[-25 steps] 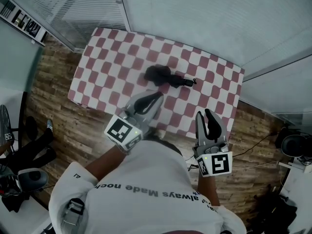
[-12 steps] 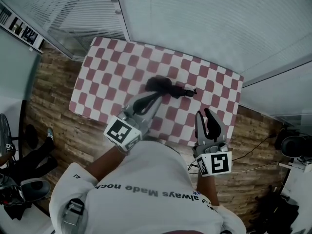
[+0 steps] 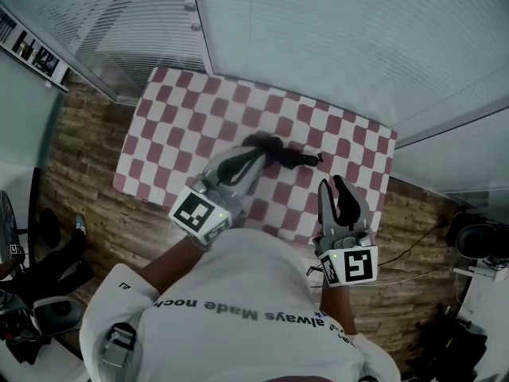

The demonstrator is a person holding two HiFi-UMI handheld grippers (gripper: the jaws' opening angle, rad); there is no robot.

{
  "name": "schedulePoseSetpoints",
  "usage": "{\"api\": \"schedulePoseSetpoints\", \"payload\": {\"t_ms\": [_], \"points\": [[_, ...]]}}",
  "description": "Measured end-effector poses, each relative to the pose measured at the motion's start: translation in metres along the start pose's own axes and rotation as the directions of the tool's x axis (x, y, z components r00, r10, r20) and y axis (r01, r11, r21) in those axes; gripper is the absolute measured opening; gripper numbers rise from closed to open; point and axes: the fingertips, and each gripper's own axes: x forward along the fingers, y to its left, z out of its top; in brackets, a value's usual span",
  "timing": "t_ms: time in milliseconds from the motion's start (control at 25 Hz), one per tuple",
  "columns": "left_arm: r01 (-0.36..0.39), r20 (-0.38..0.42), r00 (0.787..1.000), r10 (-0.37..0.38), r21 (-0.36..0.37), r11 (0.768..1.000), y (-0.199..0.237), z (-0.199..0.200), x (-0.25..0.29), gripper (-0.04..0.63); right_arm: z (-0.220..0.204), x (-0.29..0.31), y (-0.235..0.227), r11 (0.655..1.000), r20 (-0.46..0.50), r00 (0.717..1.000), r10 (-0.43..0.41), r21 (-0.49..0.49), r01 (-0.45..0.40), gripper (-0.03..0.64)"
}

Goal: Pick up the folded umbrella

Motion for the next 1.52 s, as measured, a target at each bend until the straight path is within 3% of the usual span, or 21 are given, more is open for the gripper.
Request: {"api": "schedulePoseSetpoints", "payload": {"t_ms": [280, 520, 840, 1040, 1200, 1520], "points": [[-0.001, -0.025, 1.000, 0.001, -0.018, 1.000, 0.005, -0.014, 0.000, 0.025, -0.022, 0.012, -0.004, 1.000, -0.048, 0.999, 0.007, -0.024, -0.009, 0.103], [-0.006, -0.038, 0.999, 0.005, -0.027, 1.000, 0.009, -0.018, -0.004, 0.025, -0.063, 0.035, -0.002, 0.990, -0.175, 0.983, 0.056, -0.122, -0.078, 0.124], [-0.014, -0.041, 0.999, 0.013, -0.024, 1.000, 0.012, -0.020, -0.010, 0.025, -0.161, 0.073, -0.008, 0.947, -0.408, 0.911, 0.066, -0.263, -0.187, 0.158], [-0.025, -0.040, 0.999, 0.024, -0.030, 0.999, 0.017, -0.020, -0.013, 0.025, -0.213, 0.093, -0.015, 0.926, -0.486, 0.871, 0.066, -0.296, -0.235, 0.172], [-0.037, -0.045, 0.998, 0.035, -0.031, 0.999, 0.021, -0.021, -0.016, 0.025, -0.245, 0.108, -0.017, 0.924, -0.528, 0.843, 0.097, -0.267, -0.274, 0.176], [-0.047, -0.054, 0.998, 0.045, -0.036, 0.998, 0.030, -0.026, -0.022, 0.025, -0.314, 0.139, -0.009, 0.855, -0.665, 0.737, 0.123, -0.306, -0.418, 0.201]]}}
